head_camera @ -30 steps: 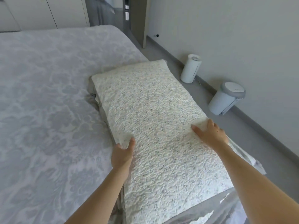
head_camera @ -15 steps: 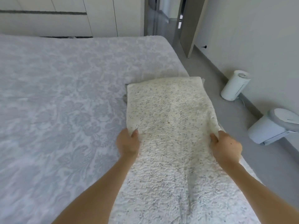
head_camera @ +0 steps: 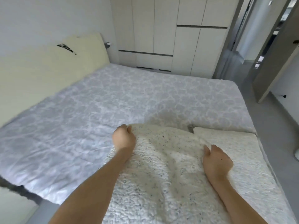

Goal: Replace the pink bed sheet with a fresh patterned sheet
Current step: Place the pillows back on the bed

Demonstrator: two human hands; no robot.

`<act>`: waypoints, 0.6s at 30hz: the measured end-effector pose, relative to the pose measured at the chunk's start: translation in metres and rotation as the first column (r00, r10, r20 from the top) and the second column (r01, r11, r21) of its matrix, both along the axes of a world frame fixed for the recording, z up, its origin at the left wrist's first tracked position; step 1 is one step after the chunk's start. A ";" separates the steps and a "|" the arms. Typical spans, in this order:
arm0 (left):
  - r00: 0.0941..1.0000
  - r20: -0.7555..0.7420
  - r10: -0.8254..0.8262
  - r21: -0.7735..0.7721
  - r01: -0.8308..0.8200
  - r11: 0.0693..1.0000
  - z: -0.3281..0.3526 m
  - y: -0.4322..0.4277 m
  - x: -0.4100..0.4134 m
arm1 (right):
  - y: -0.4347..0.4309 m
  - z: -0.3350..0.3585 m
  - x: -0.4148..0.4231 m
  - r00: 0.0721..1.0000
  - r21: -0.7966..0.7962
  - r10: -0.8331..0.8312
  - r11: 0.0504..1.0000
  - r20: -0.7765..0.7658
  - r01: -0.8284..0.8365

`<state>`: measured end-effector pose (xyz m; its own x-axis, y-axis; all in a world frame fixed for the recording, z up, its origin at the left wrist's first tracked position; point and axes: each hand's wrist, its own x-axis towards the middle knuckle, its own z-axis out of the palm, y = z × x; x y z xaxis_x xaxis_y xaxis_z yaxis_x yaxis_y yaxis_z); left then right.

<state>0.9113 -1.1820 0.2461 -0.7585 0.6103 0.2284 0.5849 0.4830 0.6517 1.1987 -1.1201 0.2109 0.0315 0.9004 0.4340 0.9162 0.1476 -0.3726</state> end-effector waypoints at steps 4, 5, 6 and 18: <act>0.984 0.035 0.174 0.038 -0.176 0.984 0.018 -0.068 -0.098 | -0.019 0.024 -0.106 0.983 0.171 0.181 0.970 -0.016 -0.176; 0.977 0.046 0.210 0.045 -0.212 0.976 0.024 -0.086 -0.123 | -0.025 0.029 -0.135 0.977 0.192 0.214 0.959 -0.012 -0.208; 0.970 0.052 0.238 0.057 -0.241 0.969 0.028 -0.102 -0.150 | -0.032 0.033 -0.166 0.971 0.225 0.238 0.947 -0.016 -0.229; 0.949 -0.024 0.314 0.090 -0.311 0.946 0.082 -0.242 -0.454 | -0.145 0.057 -0.484 0.948 0.203 0.306 0.937 -0.089 -0.284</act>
<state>0.4570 -1.4239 0.3278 -0.8981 0.3213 0.3003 0.4379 0.5898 0.6785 0.7149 -1.2651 0.2679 -0.1624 0.7808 0.6033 0.7722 0.4812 -0.4150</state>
